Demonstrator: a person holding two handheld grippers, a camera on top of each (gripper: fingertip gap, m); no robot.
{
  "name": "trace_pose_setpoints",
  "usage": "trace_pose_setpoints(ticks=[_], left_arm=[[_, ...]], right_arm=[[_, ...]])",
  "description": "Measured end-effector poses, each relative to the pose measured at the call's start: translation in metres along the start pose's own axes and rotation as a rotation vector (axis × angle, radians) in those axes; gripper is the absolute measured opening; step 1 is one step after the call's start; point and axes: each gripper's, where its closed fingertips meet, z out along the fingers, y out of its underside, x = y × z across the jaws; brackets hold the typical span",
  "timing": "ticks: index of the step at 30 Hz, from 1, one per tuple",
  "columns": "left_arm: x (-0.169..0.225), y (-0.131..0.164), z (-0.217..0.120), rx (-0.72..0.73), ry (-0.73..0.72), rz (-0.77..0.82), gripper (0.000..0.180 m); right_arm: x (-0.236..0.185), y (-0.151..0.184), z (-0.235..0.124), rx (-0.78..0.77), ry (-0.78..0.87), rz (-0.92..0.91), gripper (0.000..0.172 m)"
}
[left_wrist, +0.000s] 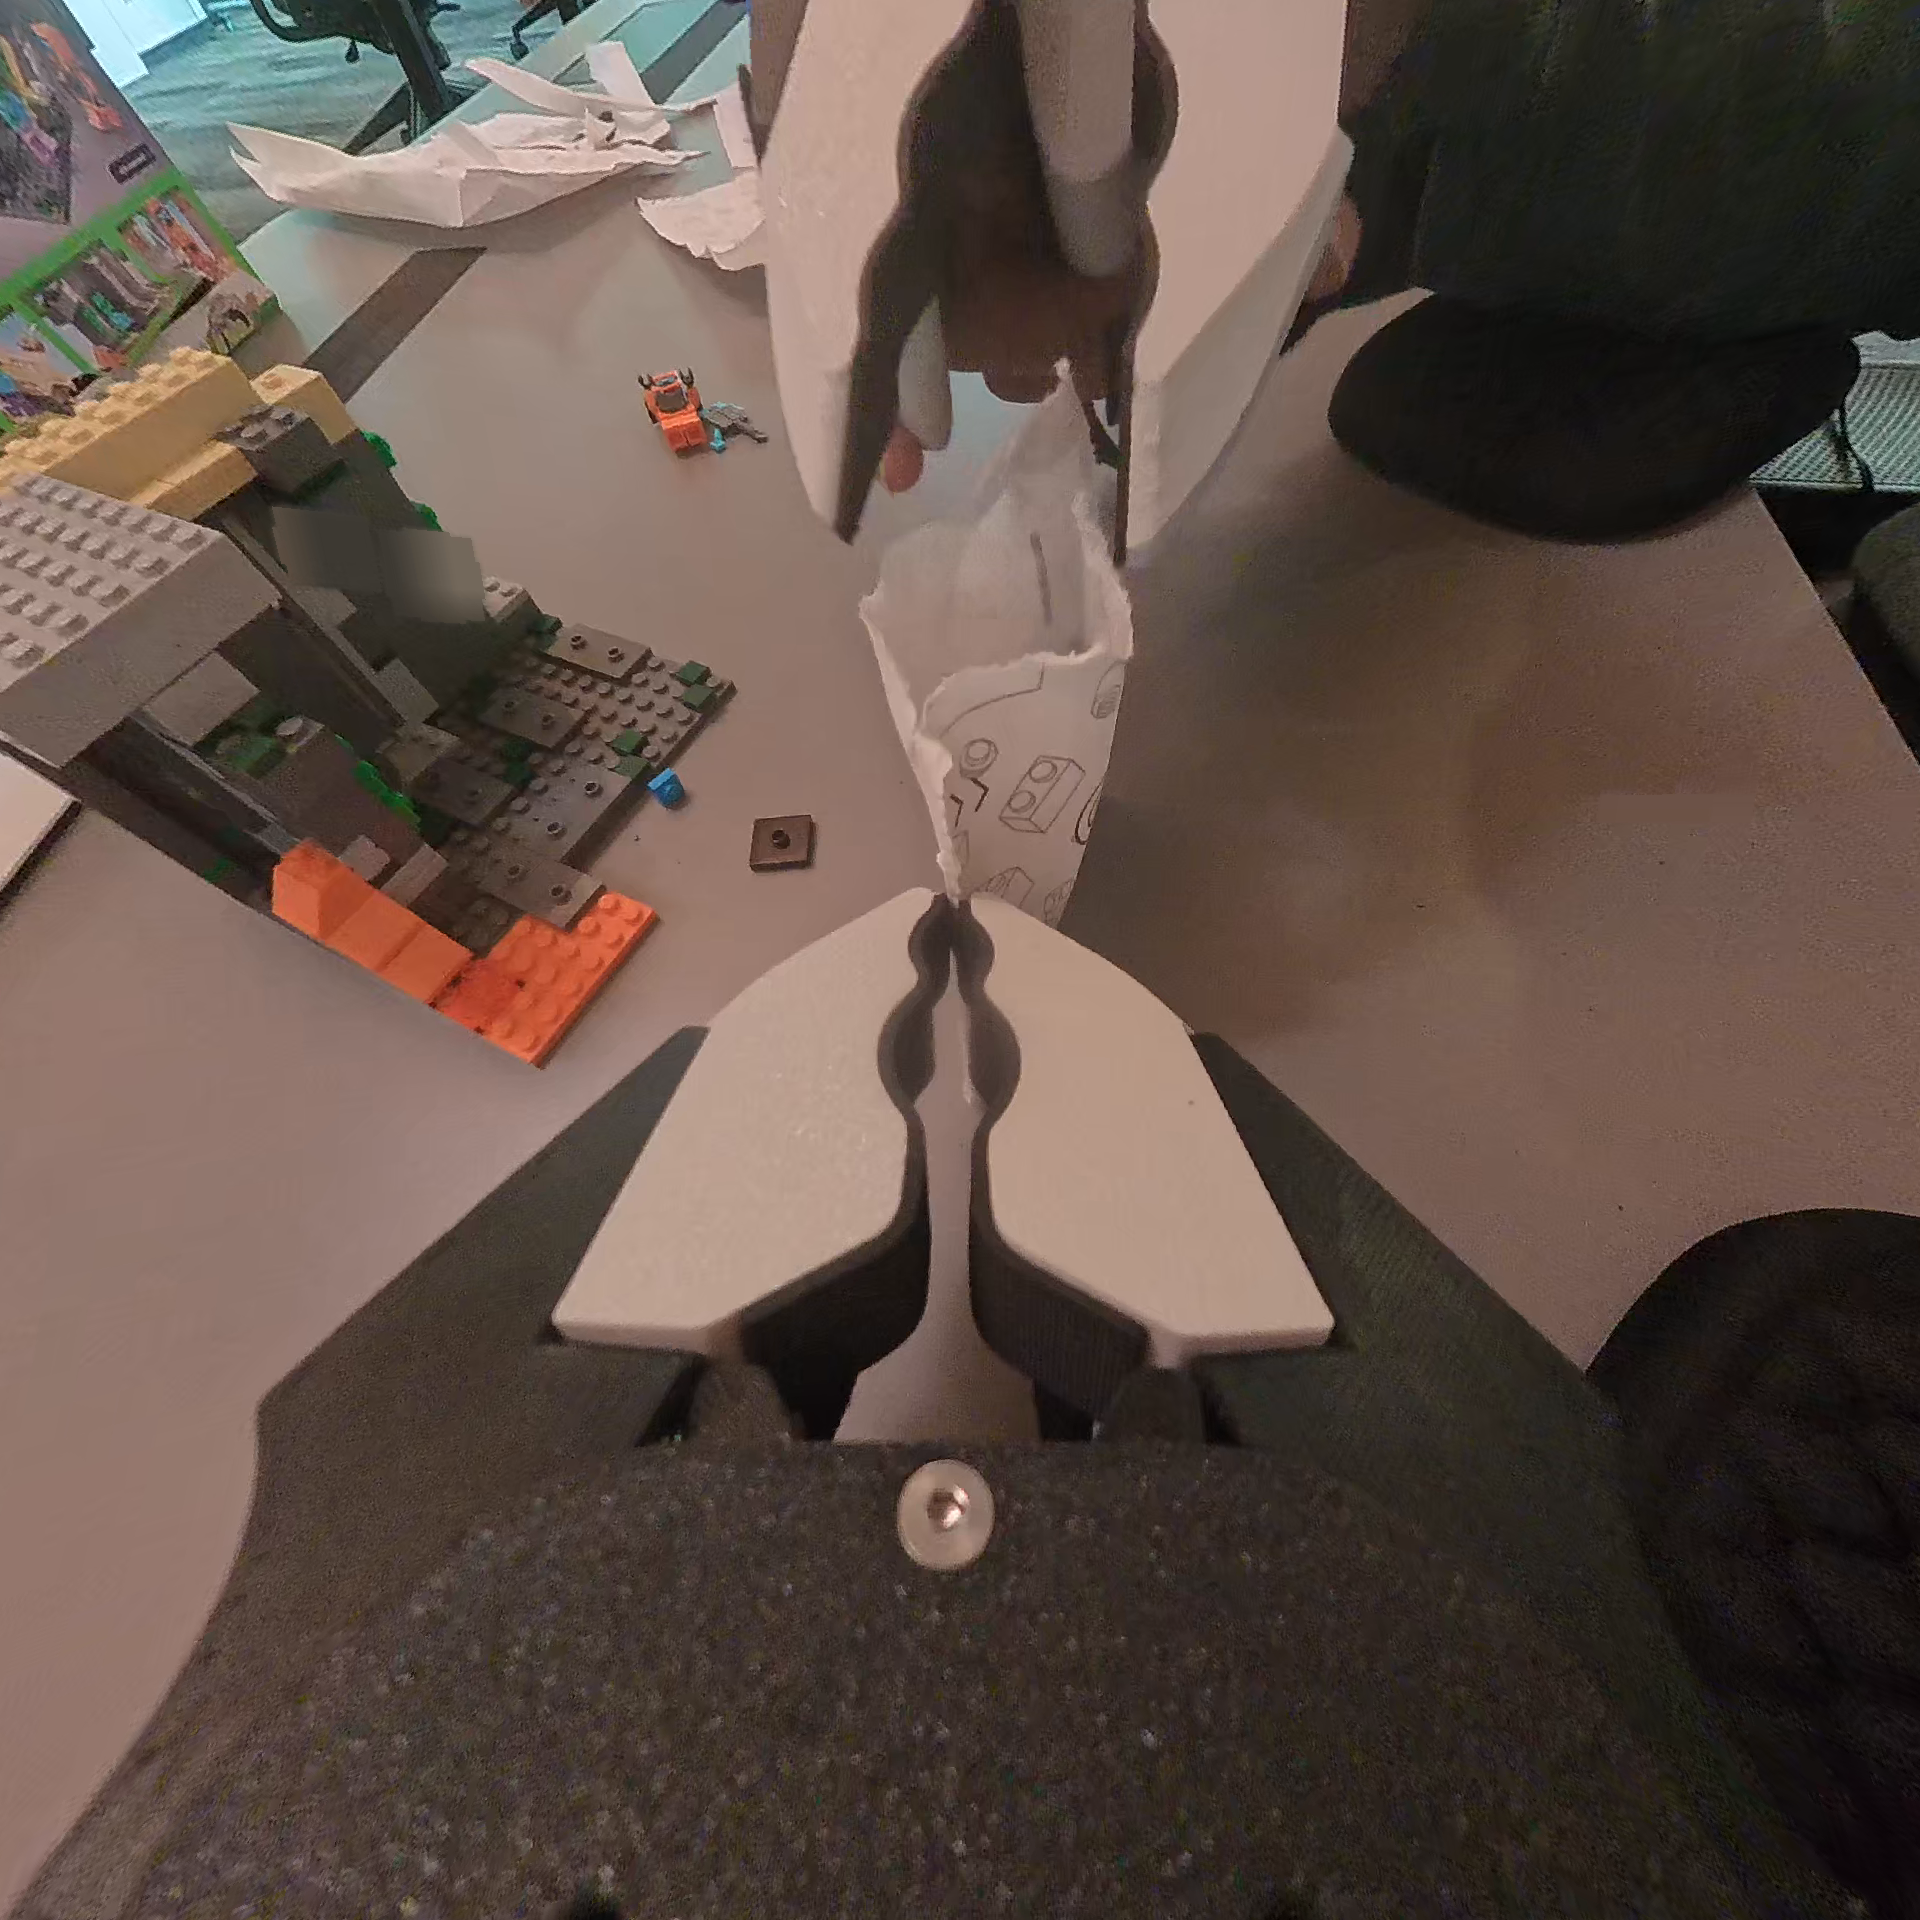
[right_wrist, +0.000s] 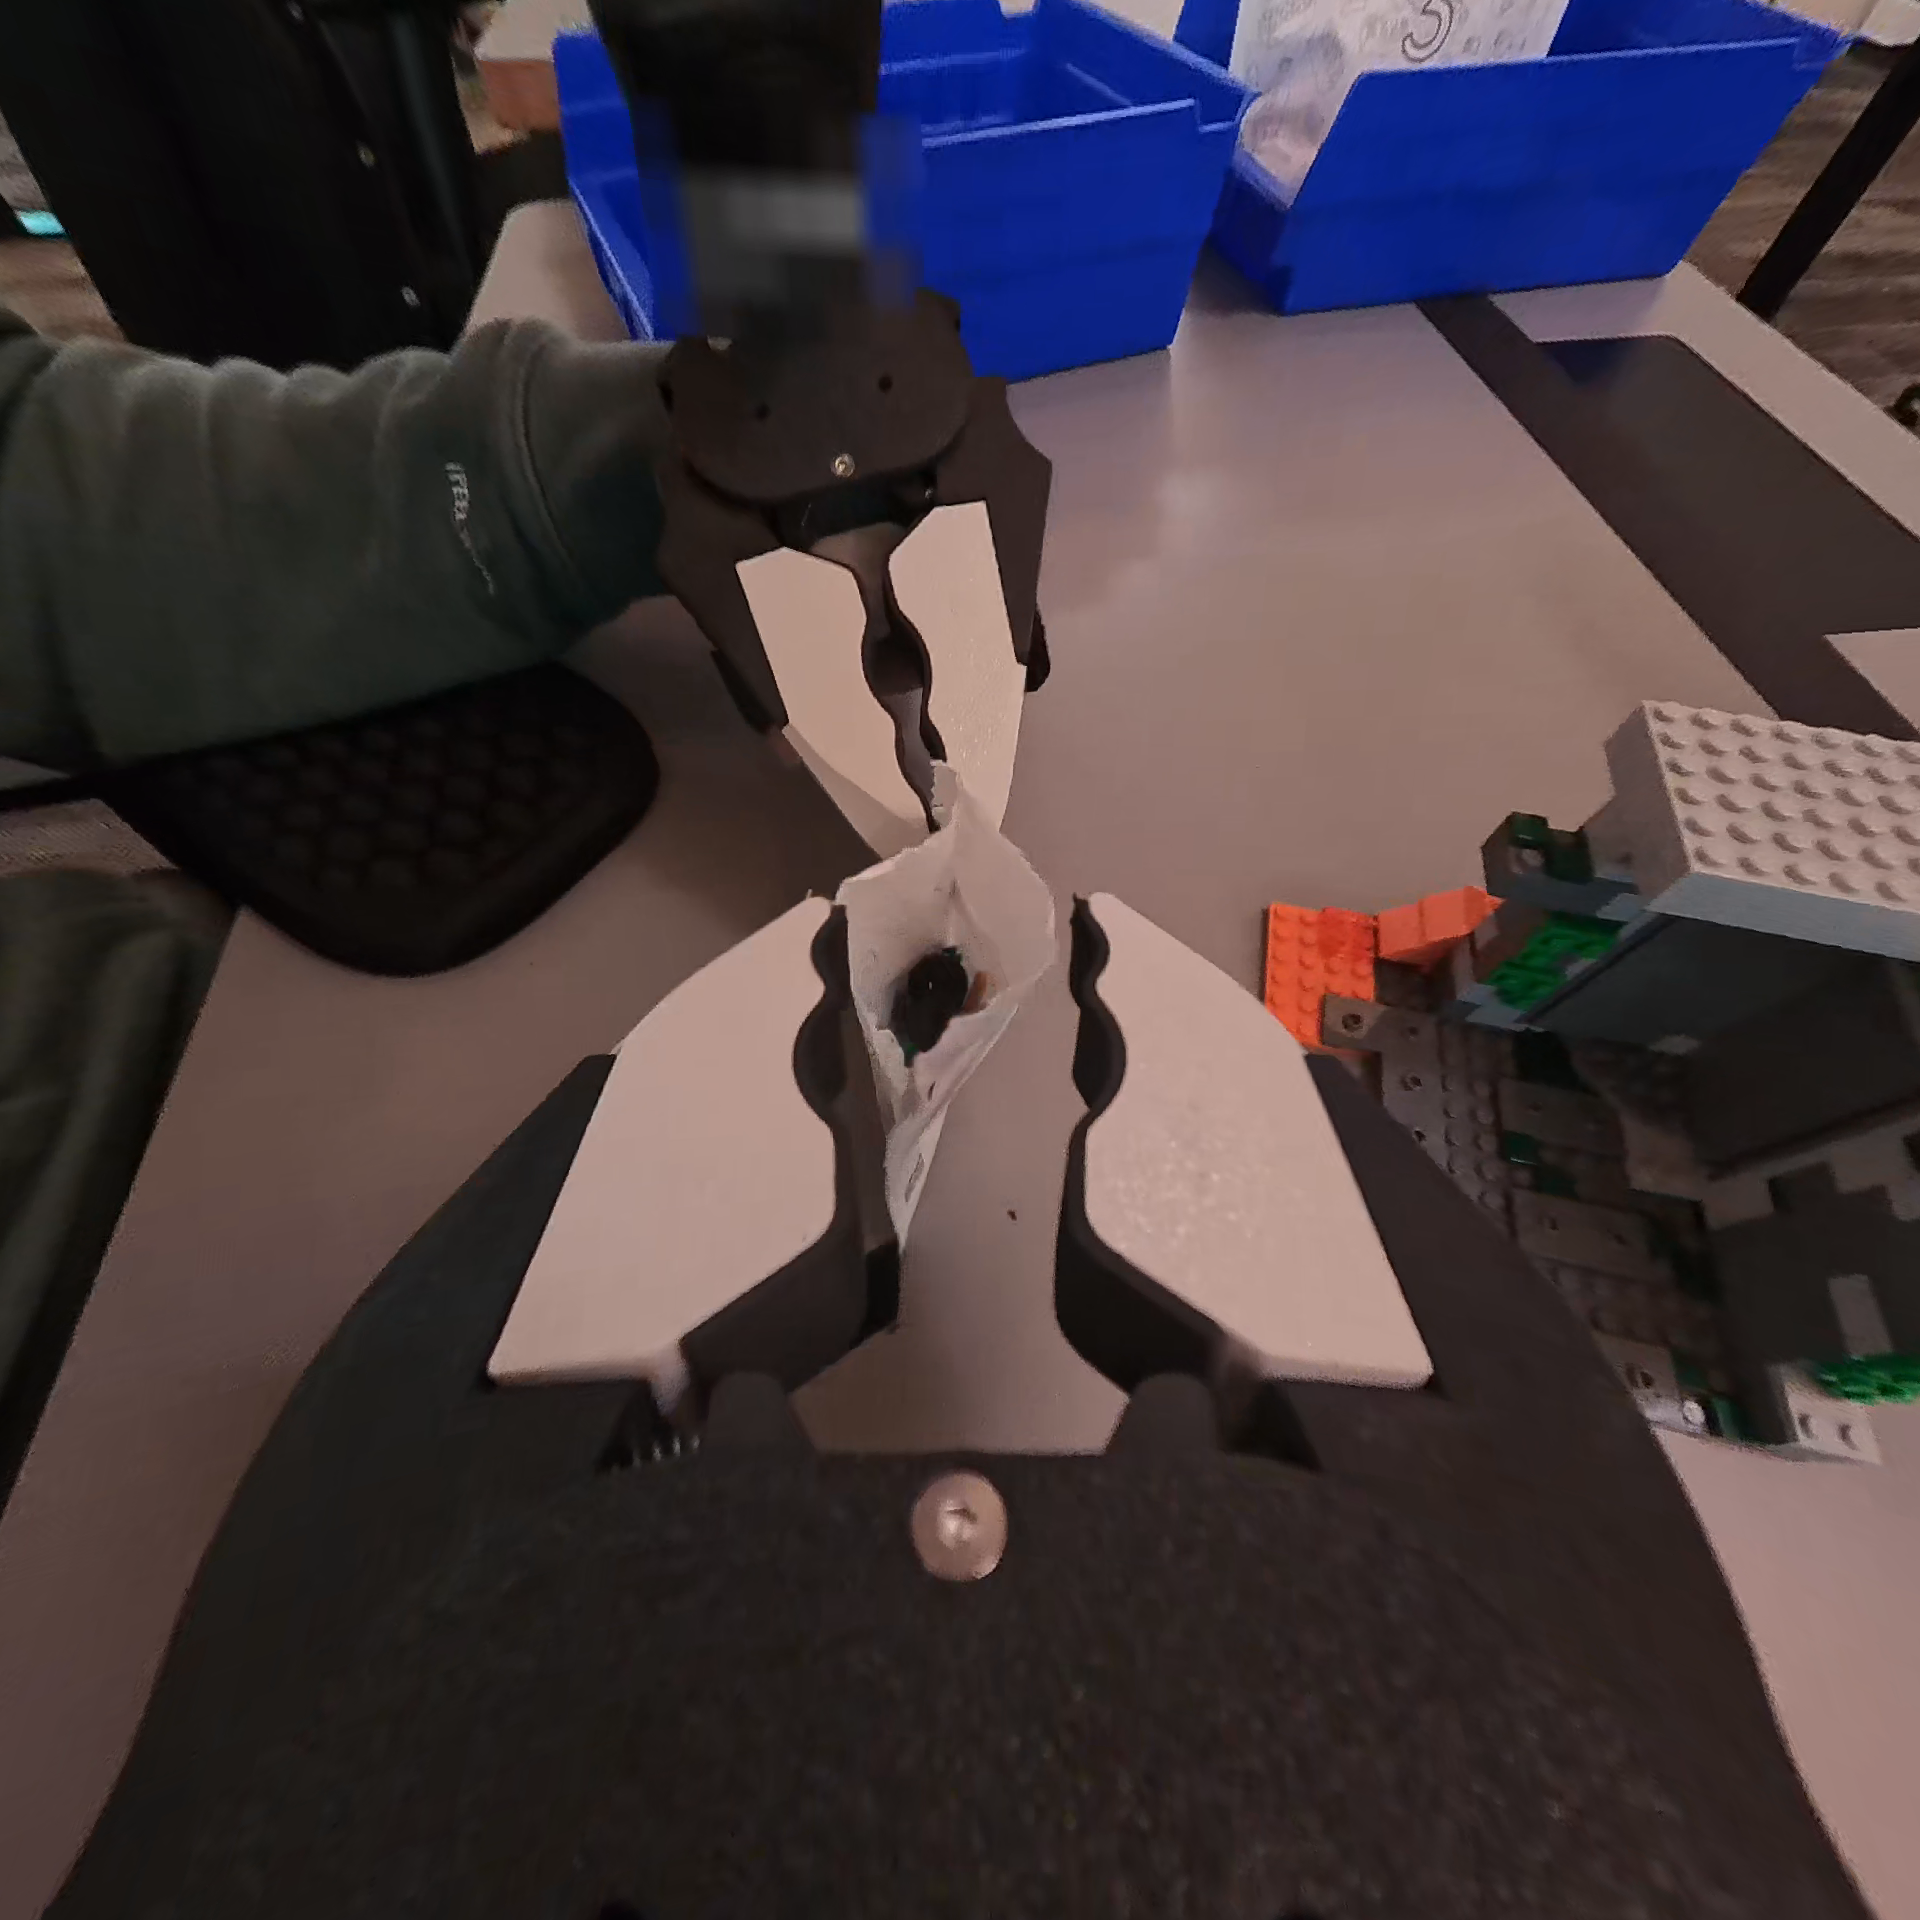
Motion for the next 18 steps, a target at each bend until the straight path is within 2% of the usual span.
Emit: trace_pose_setpoints(ticks=[4, 6, 9, 12, 18], left_arm=[[0.000, 0.001, -0.001, -0.005, 0.002, -0.001, 0.000], [0.000, 0.001, -0.001, -0.009, 0.004, -0.002, 0.000], [0.002, 0.003, -0.003, -0.017, 0.018, -0.008, 0.000], [0.006, 0.004, -0.005, -0.025, 0.039, -0.014, 0.000], [0.007, 0.005, -0.007, -0.031, 0.047, -0.018, 0.000]], right_arm=[[0.011, -0.010, -0.015, 0.105, -0.026, 0.089, 0.043], [0.027, -0.002, -0.022, 0.100, 0.013, 0.127, 0.039], [0.054, 0.029, -0.020, -0.009, 0.108, 0.111, 0.034], [0.064, 0.064, -0.004, -0.171, 0.115, 0.082, 0.035], [0.061, 0.083, 0.022, -0.334, 0.045, 0.010, 0.036]])
